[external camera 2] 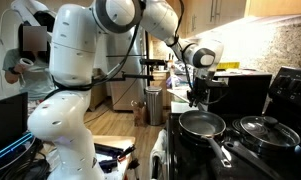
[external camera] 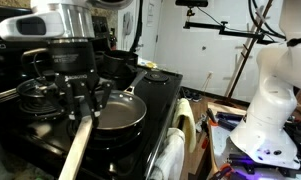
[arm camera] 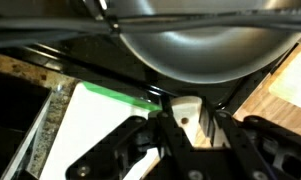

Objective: Remove the wooden spoon from the pot on the right side of the stove and place it on the left side of the countertop

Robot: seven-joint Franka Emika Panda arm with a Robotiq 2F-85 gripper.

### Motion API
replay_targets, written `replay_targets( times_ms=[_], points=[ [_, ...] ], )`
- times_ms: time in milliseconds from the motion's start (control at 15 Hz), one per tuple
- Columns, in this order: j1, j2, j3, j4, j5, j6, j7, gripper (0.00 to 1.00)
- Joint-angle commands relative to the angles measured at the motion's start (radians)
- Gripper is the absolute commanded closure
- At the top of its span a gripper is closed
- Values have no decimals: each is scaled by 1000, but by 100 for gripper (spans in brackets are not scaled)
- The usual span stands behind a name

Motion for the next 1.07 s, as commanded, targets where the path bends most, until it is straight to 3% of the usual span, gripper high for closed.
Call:
replay_targets(
  times_ms=[0,333,667,1000],
  points=[
    [39,122,31,133,-36,7,19,93],
    [84,289,48,284,-38,20,16,93],
    [104,396,50,354,-21,2,66,93],
    [56,321,78,229,59,151,130,93]
  ],
)
